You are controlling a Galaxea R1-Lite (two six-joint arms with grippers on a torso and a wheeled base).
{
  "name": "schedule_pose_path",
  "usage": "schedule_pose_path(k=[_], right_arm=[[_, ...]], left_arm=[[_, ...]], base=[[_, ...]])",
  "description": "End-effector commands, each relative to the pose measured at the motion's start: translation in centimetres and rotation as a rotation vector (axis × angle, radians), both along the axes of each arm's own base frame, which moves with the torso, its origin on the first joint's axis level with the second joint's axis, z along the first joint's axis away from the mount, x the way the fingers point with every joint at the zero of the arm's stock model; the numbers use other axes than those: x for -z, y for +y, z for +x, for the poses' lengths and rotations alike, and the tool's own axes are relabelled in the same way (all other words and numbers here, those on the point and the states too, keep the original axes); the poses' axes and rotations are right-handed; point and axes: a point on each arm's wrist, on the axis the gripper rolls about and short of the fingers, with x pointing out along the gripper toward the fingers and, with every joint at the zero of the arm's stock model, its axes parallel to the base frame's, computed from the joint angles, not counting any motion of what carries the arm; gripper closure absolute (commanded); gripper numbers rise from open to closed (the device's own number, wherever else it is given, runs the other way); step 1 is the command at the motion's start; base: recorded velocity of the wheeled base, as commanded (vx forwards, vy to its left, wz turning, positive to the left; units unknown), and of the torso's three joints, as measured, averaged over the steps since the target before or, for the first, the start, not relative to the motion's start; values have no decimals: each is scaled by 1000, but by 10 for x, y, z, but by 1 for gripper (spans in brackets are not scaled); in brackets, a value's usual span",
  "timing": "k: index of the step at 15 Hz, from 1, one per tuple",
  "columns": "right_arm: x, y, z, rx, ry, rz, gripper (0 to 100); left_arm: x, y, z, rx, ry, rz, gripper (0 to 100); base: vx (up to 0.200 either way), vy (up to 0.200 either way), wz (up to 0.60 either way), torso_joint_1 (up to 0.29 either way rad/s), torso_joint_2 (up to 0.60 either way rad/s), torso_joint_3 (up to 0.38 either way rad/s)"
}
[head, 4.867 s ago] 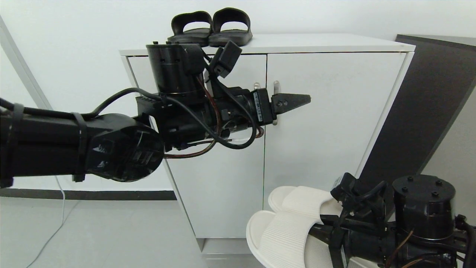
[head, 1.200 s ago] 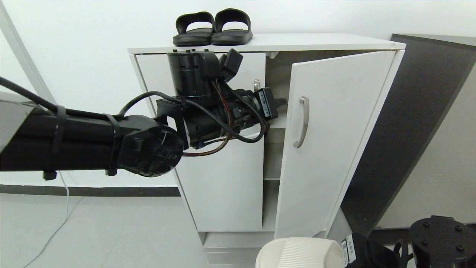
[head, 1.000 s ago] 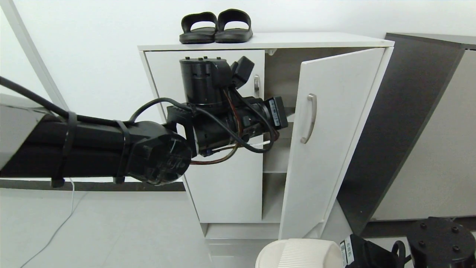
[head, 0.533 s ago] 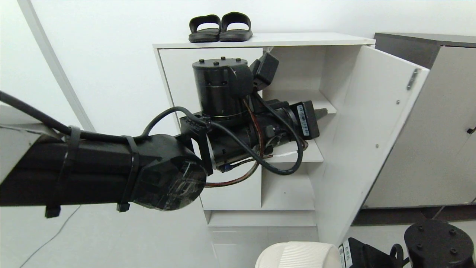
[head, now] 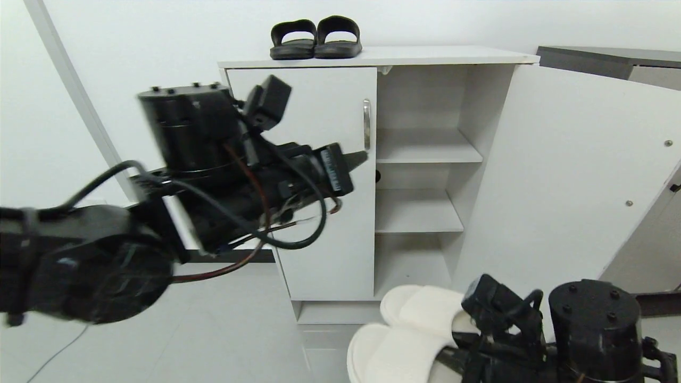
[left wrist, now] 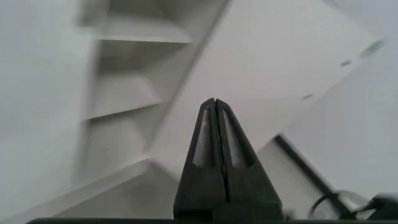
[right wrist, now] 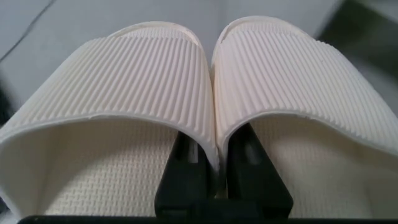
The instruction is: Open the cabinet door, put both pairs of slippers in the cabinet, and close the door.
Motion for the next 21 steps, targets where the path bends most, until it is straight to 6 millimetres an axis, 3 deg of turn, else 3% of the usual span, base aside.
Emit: schedule_pose_path(k=[1,3,4,6,7,8,9,11,14,15,18,21], right_arm=[[3,23,24,174,7,37,100],[7,38,48,383,-5,58,100],[11,41,56,439,-19,45,100],[16,54,74,579,-73,26,100],[17,55,77,599,-77,22,100],[17,52,82,633,-85,21,100],[17,51,83,636,-85,21,100],[17,51,85,639,-85,19,100],[16,62,87,617,-108,19,100],[17,62,86,615,-105,14,100],[17,63,84,608,-105,17,100],[17,65,84,607,-101,25,100]], left_arm=[[6,102,-74,-317,-105,115,100],[19,141,-123,-551,-132,171,100],[26,150,-137,-617,-127,209,100],[57,178,-188,-836,-56,310,100],[63,183,-202,-884,-58,315,100],[85,189,-236,-973,-74,308,100],[105,190,-257,-1020,-78,310,100],[138,188,-278,-1084,-66,346,100],[175,188,-267,-985,-79,324,100],[179,186,-267,-861,-113,326,100],[184,183,-267,-722,-91,358,100],[184,183,-267,-718,-96,354,100]], base=[[0,0,0,0,0,0],[0,0,0,0,0,0],[0,0,0,0,0,0],[0,0,0,0,0,0],[0,0,0,0,0,0],[0,0,0,0,0,0],[0,0,0,0,0,0],[0,0,0,0,0,0],[0,0,0,0,0,0],[0,0,0,0,0,0],[0,0,0,0,0,0],[0,0,0,0,0,0]])
